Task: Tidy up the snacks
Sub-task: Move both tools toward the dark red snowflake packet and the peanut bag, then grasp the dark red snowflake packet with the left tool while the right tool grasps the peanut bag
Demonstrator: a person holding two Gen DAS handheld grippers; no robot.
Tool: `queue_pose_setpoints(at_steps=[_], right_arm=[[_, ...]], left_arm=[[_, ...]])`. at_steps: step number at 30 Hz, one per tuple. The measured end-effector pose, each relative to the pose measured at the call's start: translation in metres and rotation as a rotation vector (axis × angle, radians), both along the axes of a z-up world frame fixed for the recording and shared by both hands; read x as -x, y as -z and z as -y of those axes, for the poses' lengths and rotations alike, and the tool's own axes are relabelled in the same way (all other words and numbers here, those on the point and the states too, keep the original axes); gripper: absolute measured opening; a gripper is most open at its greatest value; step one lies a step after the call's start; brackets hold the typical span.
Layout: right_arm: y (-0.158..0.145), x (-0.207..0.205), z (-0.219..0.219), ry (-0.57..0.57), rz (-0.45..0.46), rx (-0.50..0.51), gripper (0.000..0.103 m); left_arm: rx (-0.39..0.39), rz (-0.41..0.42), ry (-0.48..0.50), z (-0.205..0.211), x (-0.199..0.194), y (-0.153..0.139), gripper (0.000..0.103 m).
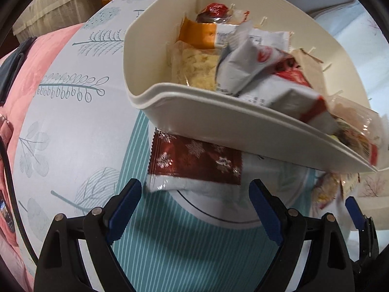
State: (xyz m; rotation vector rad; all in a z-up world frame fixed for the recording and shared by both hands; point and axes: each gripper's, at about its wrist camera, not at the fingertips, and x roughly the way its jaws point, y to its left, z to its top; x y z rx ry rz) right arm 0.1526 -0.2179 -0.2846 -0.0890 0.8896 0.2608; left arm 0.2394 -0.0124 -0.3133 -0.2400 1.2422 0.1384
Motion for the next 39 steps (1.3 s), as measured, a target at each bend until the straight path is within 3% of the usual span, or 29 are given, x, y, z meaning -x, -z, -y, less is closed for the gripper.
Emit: queue_pose_setpoints(at_steps=[8, 18, 23, 25, 28, 32, 33, 37, 38, 39], right_arm=[[0.015, -0.01, -0.012, -0.042, 0.012, 0.031, 0.073], [0.022, -0.009, -0.024, -0.101, 0.025, 0.076, 0.073], [0.021, -0.011, -0.027, -0.104, 0.016, 0.099, 0.072], [0.019, -0.012, -0.029, -0.097, 0.009, 0.119, 0.069], [0.017, -0.014, -0.032, -0.082, -0.006, 0.12, 0.061], [0.014, -0.017, -0.031, -0.083, -0.039, 0.112, 0.059], [0.013, -0.018, -0.031, -0.085, -0.055, 0.1, 0.051], [0.007, -0.011, -0.033, -0.09, -0.079, 0.103, 0.04], [0.008, -0.011, -0.033, -0.099, -0.101, 0.09, 0.025], [0.011, -0.012, -0.032, -0.099, -0.151, 0.072, 0.002]], left_arm=[[-0.054, 0.004, -0.024, 0.0, -0.015, 0.009, 0.088], [-0.1, 0.014, 0.004, 0.004, -0.032, 0.0, 0.058], [-0.062, 0.013, -0.016, -0.003, -0.035, -0.004, 0.044], [-0.051, 0.008, -0.008, -0.004, -0.035, -0.004, 0.035], [-0.032, -0.007, 0.012, -0.006, -0.033, -0.002, 0.032], [-0.014, -0.026, 0.026, -0.001, -0.028, -0.003, 0.029], [-0.011, -0.033, 0.031, 0.0, -0.024, -0.005, 0.028], [0.02, -0.048, 0.041, 0.001, -0.012, -0.012, 0.024], [0.026, -0.048, 0.043, 0.001, -0.009, -0.014, 0.024], [0.027, -0.048, 0.047, 0.002, -0.005, -0.018, 0.024]])
